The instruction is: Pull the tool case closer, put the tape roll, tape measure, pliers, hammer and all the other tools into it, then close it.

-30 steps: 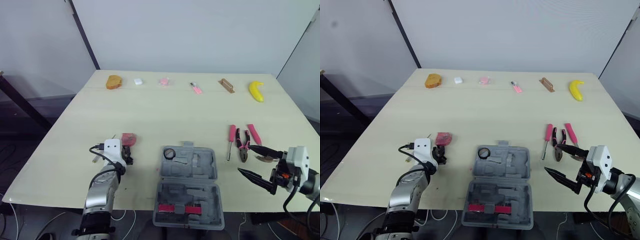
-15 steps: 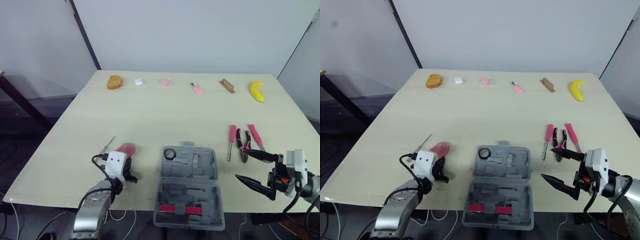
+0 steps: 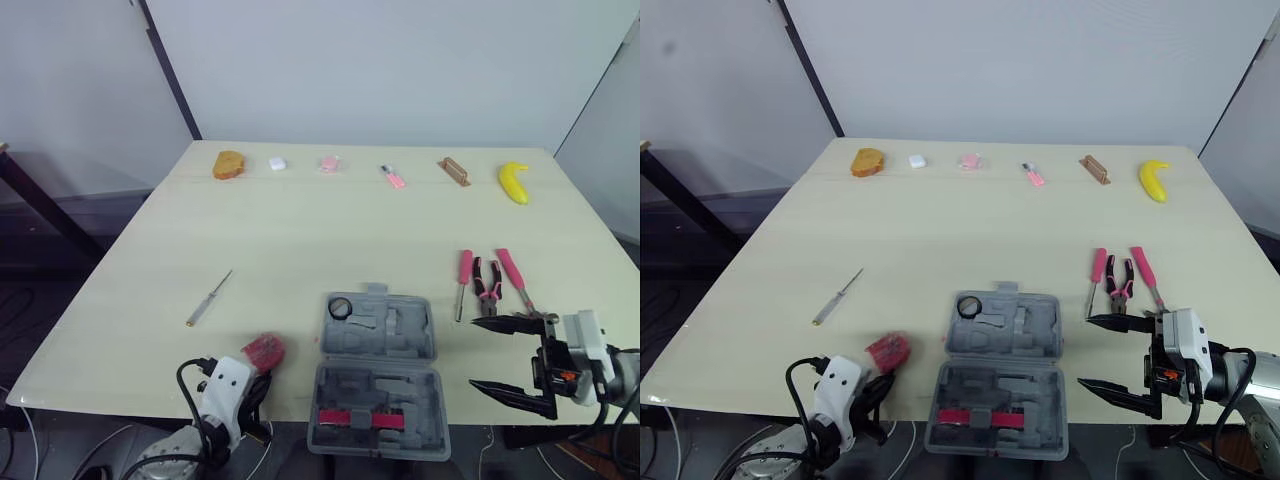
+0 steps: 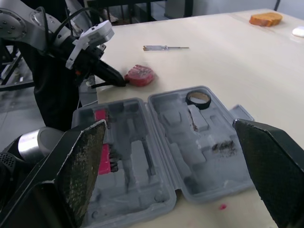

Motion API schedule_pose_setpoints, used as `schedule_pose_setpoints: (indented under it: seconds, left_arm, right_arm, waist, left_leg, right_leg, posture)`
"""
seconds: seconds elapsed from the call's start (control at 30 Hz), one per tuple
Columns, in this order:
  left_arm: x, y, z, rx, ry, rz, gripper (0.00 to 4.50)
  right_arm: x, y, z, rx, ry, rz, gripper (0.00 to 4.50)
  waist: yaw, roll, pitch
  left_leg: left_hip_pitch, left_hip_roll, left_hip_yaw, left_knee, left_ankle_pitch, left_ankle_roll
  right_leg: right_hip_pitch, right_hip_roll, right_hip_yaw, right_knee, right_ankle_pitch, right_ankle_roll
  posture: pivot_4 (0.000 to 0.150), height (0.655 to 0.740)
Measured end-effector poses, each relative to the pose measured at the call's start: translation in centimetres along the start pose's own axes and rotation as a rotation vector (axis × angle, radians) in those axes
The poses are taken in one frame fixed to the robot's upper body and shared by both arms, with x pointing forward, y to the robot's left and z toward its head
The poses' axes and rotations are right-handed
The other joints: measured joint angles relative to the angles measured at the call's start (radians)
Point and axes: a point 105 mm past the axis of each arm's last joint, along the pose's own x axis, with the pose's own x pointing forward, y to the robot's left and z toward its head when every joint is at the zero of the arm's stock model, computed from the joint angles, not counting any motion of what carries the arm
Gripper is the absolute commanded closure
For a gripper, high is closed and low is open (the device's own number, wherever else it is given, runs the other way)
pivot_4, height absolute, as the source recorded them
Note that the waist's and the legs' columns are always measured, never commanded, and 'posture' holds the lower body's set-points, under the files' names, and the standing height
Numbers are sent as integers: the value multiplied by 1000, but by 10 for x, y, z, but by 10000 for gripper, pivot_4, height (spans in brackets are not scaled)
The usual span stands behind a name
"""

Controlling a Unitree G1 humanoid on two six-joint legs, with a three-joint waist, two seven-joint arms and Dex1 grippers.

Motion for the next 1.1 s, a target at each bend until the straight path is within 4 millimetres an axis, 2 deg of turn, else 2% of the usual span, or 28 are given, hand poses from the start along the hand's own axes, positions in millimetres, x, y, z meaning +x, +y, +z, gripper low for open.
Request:
schedule_pose_setpoints:
  seconds: [0.3, 0.43, 0.5, 0.53, 0.57, 0.6, 0.67, 0.83, 0.93, 1.0, 1.1]
  left_arm:
    - [-4, -3, -2, 8, -13, -23, 44859]
    - [-13, -4, -6, 50, -3, -100, 32453]
    - [-16, -3, -2, 57, -23, -130, 22213]
    - [-18, -2, -1, 61, -29, -140, 19602]
    - [-23, -1, -1, 76, -32, -165, 14328]
    - [-25, 0, -1, 89, -27, -178, 11146]
    - [-32, 2, -1, 115, -33, -208, 873]
    - [-35, 14, 15, 210, -123, -220, 292]
    - [-28, 24, 27, 284, -179, -232, 292]
    - [-20, 36, 32, 321, -185, -217, 292]
    - [-13, 42, 34, 327, -194, -213, 292]
  right_arm:
    - [-2, -3, -5, 1, 6, 6, 0]
    - [0, -4, -8, -2, 4, 14, 0]
    - [0, -4, -9, -3, -1, 16, 0]
    - [0, -5, -9, -4, -2, 16, 0]
    - [0, -5, -10, -6, -1, 15, 0]
    - [0, -6, -11, -4, 2, 13, 0]
    - [-1, -7, -13, -2, 4, 7, 0]
    - [-2, -7, -15, -7, 4, 0, 0]
    - [-2, -8, -14, -10, 4, -3, 0]
    - [-2, -8, -14, -11, 1, -9, 0]
    - [-1, -9, -14, -11, -4, -17, 0]
  waist:
    - [0, 0, 0]
    - [-1, -1, 3]
    - [0, -2, 3]
    - [0, -2, 3]
    - [0, -2, 4]
    - [0, -2, 4]
    - [0, -2, 4]
    - [2, -1, 4]
    - [2, -1, 4]
    - [2, -1, 4]
    - [0, -1, 4]
  left_leg:
    - [0, 0, 0, 0, 0, 0]
    - [0, 0, 0, 0, 0, 0]
    - [-1, 0, 0, 0, 0, 0]
    - [-1, 0, 0, 0, 0, 0]
    - [-1, 0, 0, 0, 0, 0]
    - [-1, 0, 0, 0, 0, 0]
    - [-1, 0, 0, 0, 0, 0]
    - [-1, 0, 0, 0, 0, 0]
    - [-1, 0, -1, 0, 0, 0]
    - [-1, 0, -1, 0, 0, 0]
    - [-1, 0, 0, 0, 0, 0]
  right_leg:
    - [0, 1, -1, 0, 0, 0]
    - [-1, 0, -1, 0, 0, 0]
    - [-1, 0, -1, 0, 0, 0]
    - [-2, 0, -1, 0, 0, 0]
    - [-2, 0, -1, 0, 0, 0]
    - [-2, 0, -1, -1, 0, 0]
    - [-2, -1, -1, -1, 0, 0]
    - [-2, -1, -2, -1, 0, 0]
    - [-2, 0, -2, -1, 0, 0]
    - [-1, 1, -2, -1, 0, 0]
    - [-1, 0, -1, -1, 0, 0]
  posture:
    - [1500, 7400]
    - [1500, 7400]
    - [1500, 7400]
    - [1500, 7400]
    - [1500, 7400]
    - [1500, 7400]
    - [1500, 7400]
    - [1500, 7400]
    - [1500, 7400]
    - [1500, 7400]
    - [1500, 7400]
